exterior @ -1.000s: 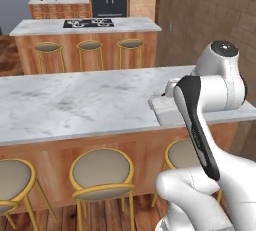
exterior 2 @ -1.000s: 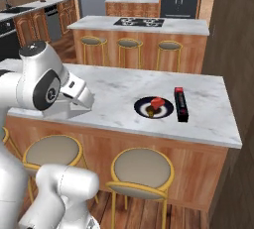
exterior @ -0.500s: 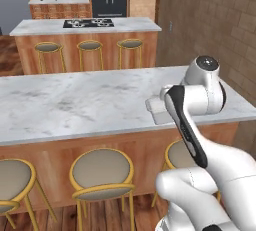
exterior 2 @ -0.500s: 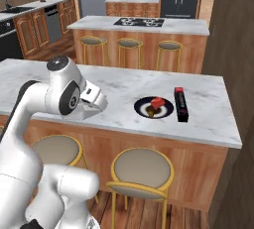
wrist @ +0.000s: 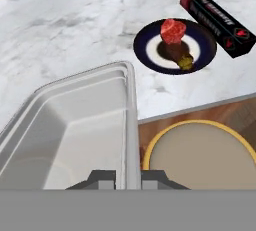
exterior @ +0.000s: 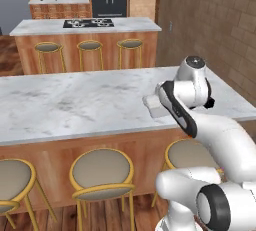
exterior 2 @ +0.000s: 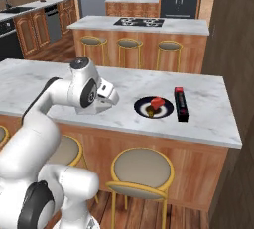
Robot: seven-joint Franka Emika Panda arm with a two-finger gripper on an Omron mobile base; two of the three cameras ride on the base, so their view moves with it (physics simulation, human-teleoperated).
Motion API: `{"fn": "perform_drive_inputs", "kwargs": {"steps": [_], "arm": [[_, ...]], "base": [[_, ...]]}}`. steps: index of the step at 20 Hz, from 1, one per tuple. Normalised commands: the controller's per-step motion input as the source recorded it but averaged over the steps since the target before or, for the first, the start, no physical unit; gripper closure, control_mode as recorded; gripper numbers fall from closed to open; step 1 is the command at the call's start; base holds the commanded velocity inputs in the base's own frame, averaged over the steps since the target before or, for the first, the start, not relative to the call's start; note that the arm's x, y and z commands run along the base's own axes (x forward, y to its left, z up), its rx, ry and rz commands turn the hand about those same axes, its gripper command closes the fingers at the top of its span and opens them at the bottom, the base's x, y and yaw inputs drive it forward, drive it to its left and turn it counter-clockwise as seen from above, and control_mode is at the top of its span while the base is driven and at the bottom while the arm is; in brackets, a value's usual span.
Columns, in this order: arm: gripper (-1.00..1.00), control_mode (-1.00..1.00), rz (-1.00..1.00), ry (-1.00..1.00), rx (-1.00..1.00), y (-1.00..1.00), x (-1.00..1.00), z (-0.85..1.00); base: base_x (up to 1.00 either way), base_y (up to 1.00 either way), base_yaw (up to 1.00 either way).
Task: Retrieve the tupperware and aluminum foil from the cabinet and place them on the dining counter near the plate with steak and sweet potato to prepare for storing leftovers.
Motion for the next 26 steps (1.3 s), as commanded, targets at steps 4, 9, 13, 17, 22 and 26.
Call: {"fn": "perform_drive_inputs", "kwargs": {"steps": [4, 9, 13, 17, 22, 26], "arm": [[1.00, -1.00, 0.02, 0.09, 0.00, -0.06, 0.71, -0.22], [1.00, -1.00, 0.01, 0.02, 0.00, -0.03, 0.57, -0.43], [1.00, -1.00, 0.00, 0.00, 0.00, -0.02, 0.42, -0.53], [1.00, -1.00, 0.00, 0.00, 0.00, -0.07, 0.31, -0.49], [1.00, -1.00, 0.00, 0.00, 0.00, -0.14, 0.36, -0.38], [1.00, -1.00, 0.00, -0.03, 0.00, -0.24, 0.41, -0.26]], "base": [[0.00, 0.00, 0.00], [0.00, 0.00, 0.00], [0.00, 0.00, 0.00], [0.00, 0.00, 0.00], [0.00, 0.00, 0.00], [0.00, 0.00, 0.00]]}}
